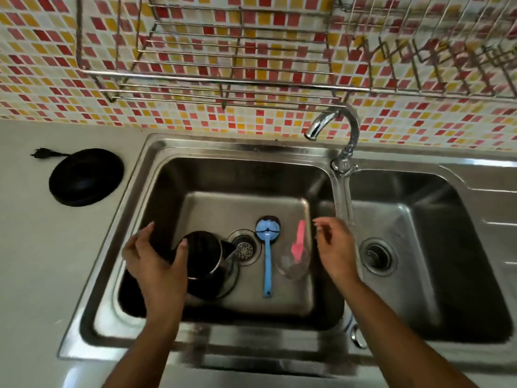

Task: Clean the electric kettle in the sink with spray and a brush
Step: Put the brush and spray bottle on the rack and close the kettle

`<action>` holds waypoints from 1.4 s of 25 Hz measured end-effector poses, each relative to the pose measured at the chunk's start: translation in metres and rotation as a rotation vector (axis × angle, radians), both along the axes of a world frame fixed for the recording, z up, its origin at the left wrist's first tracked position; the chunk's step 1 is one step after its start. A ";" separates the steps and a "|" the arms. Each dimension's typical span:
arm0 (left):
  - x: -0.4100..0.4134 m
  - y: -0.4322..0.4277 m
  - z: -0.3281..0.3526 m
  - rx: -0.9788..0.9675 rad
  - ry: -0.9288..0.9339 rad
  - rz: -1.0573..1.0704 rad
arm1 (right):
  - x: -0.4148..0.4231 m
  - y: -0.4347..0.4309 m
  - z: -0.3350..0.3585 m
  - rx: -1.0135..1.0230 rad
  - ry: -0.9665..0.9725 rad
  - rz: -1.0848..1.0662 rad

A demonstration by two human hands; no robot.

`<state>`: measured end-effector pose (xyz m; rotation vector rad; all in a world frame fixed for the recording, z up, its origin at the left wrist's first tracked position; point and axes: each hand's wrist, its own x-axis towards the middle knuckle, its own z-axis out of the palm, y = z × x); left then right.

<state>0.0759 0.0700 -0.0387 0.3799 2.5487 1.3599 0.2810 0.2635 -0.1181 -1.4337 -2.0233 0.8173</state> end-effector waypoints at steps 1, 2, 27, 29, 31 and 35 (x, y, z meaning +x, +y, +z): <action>0.008 0.003 0.001 0.011 0.074 -0.051 | 0.003 -0.003 -0.006 -0.034 -0.027 0.013; 0.020 0.010 0.001 0.029 0.150 -0.128 | 0.005 -0.003 -0.013 -0.086 -0.059 0.036; 0.077 0.107 -0.223 -0.378 -0.842 -0.421 | 0.002 -0.023 -0.068 -0.417 0.008 0.242; 0.077 0.104 -0.211 -0.305 -0.762 -0.387 | 0.007 -0.024 -0.067 -0.353 -0.008 0.232; 0.074 0.095 -0.189 -0.311 -0.639 -0.420 | 0.015 -0.026 -0.056 -0.283 -0.002 0.247; 0.068 0.051 -0.100 -0.211 -0.239 -0.578 | 0.019 -0.032 0.026 -0.134 0.126 0.352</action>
